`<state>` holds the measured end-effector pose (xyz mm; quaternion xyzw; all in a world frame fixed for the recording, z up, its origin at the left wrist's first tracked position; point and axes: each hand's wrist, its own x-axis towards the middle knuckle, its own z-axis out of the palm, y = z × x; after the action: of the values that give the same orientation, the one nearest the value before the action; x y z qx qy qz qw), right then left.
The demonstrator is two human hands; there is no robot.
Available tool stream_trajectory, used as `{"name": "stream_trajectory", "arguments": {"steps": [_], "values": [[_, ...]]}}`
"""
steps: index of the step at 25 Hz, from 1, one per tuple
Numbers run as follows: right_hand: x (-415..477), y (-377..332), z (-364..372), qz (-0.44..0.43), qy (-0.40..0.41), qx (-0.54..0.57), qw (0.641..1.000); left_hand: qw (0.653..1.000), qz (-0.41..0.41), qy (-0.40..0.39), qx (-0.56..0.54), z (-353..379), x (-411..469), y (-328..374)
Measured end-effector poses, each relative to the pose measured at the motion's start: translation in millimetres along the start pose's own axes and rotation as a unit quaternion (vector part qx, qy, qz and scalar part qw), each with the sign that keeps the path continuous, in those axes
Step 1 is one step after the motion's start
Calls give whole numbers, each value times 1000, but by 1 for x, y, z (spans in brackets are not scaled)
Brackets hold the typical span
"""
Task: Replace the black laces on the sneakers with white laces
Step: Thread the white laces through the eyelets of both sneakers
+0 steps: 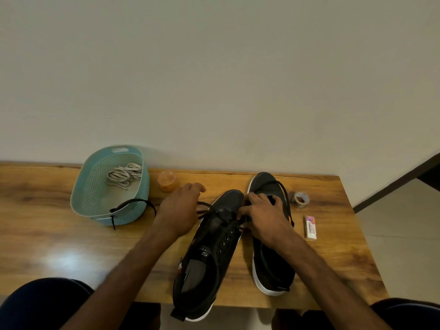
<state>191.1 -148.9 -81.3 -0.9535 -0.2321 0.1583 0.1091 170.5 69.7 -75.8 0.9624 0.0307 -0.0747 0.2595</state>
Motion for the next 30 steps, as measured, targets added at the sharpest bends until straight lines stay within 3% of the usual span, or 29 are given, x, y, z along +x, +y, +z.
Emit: {"name": "stream_trajectory", "arguments": {"steps": [1, 3, 5, 14, 17, 19, 21, 23, 25, 27, 30], "values": [[0, 0, 1, 0, -2, 0, 1000, 992, 79, -37, 90, 3, -4, 6], [1, 0, 2, -3, -1, 1, 1000, 990, 133, -47, 29, 4, -14, 23], [2, 0, 2, -4, 4, 3, 1000, 987, 157, -30, 24, 11, -17, 28], [2, -3, 5, -16, 13, 12, 1000, 958, 189, -27, 215, 34, -16, 23], [2, -2, 6, -2, 19, 14, 1000, 960, 151, 56, 228, 24, -12, 27], [2, 0, 4, 10, 19, 25, 999, 963, 59, 154, 214, -1, -6, 11], [3, 2, 3, 17, 10, 32, 999, 956, -59, 192, 215, -27, 0, -16], [3, 2, 4, 16, 3, 30, 999, 948, -85, 150, 266, -29, 3, -23], [4, 2, 4, 14, 4, 28, 1000, 968, 42, 56, 241, -7, 2, -2], [4, 2, 5, 12, 10, 25, 1000, 965, 159, -44, 203, 19, -6, 24], [4, 2, 5, 6, 11, 15, 1000, 962, 175, -64, 201, 33, -10, 29]]}}
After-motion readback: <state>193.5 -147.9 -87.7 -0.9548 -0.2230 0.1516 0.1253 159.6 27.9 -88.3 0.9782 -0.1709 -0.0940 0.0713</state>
